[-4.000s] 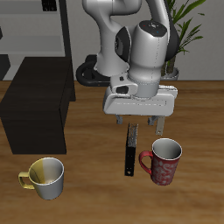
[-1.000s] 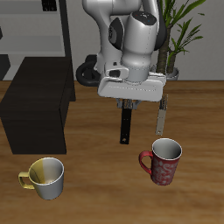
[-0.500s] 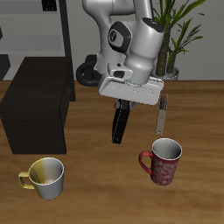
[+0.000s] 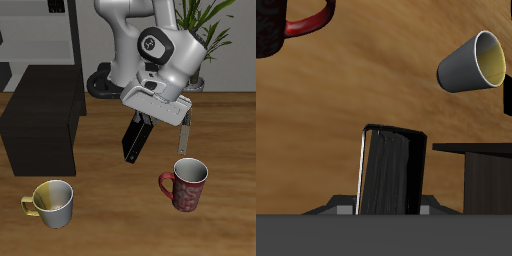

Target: Black book top region shelf and red mug top shelf

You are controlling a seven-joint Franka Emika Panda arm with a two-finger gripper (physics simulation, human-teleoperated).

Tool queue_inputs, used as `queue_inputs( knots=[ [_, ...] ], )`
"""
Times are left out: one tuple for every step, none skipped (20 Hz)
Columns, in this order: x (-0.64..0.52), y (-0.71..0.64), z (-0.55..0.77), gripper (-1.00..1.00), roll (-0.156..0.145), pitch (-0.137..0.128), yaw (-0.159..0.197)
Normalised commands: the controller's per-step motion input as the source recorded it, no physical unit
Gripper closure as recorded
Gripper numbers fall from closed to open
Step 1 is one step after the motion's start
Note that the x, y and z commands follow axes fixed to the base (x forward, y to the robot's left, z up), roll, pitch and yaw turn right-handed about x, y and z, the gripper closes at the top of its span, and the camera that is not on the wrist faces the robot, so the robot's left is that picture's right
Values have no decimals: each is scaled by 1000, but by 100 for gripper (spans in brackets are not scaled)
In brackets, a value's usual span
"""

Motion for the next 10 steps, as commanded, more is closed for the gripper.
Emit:
queue_inputs(
  knots=[
    [-14,24,-36,100,-138,93,-64],
    [-24,-56,-157,100,-394,102,-114],
    [33,227,120,100,40,49,87],
    [44,129,-74,100,-56,47,54],
    [-81,-130,-121,100,-242,-28,-168],
    [31,107,-31,100,-185,-26,208],
    [-105,-92,-134,100,-167,27,-31],
    [-158,-177,-159,100,-261,18,-57],
    [-241,1,-2,100,-281,-111,55],
    [-49,-91,-113,100,-175,15,-58]
  ],
)
